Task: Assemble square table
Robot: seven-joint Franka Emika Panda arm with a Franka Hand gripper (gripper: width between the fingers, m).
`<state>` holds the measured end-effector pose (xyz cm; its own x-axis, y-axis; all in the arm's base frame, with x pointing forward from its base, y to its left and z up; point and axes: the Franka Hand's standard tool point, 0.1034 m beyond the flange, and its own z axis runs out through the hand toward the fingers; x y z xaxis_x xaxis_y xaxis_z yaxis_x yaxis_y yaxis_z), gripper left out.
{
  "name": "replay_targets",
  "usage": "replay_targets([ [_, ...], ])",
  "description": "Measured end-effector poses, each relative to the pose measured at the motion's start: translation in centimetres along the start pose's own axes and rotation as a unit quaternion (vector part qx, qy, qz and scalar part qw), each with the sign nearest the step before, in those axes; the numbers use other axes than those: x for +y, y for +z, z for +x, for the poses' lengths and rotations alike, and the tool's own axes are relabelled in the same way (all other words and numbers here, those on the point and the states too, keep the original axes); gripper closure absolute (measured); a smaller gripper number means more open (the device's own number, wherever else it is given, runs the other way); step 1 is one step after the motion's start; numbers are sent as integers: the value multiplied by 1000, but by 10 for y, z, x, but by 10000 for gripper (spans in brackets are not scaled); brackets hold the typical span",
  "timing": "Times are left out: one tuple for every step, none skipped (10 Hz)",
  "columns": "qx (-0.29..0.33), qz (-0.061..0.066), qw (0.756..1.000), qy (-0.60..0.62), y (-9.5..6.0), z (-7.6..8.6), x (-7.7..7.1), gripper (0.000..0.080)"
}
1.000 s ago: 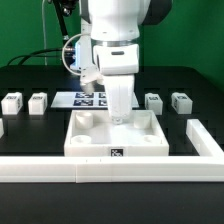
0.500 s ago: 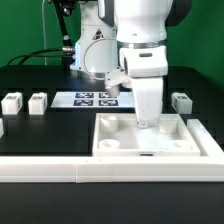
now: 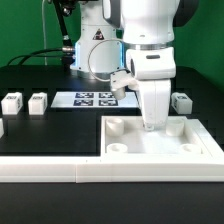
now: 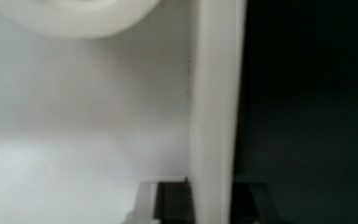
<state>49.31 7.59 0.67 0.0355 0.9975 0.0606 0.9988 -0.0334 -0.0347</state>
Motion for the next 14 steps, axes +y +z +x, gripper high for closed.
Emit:
replay_targets([
  [0,0,1000,0,0,0,0,741],
  [0,0,1000,1,0,-1,0,563],
  [0,0,1000,1,0,-1,0,563],
  [0,0,1000,1,0,-1,0,382],
  [0,0,1000,1,0,-1,0,249],
  [0,0,1000,2,0,-2,0,168],
  [0,0,1000,2,0,-2,0,168],
  [0,0,1000,2,0,-2,0,155],
  [0,0,1000,2,0,-2,0,151],
  [0,-1,1000,5,0,-2,0,151],
  [3,-20,999,46,-10,-1,-4,150],
  [3,-29,995,92,-24,3,-14,150],
  [1,-33,992,118,-34,9,-22,150],
  [4,-42,987,154,-43,17,-26,150],
])
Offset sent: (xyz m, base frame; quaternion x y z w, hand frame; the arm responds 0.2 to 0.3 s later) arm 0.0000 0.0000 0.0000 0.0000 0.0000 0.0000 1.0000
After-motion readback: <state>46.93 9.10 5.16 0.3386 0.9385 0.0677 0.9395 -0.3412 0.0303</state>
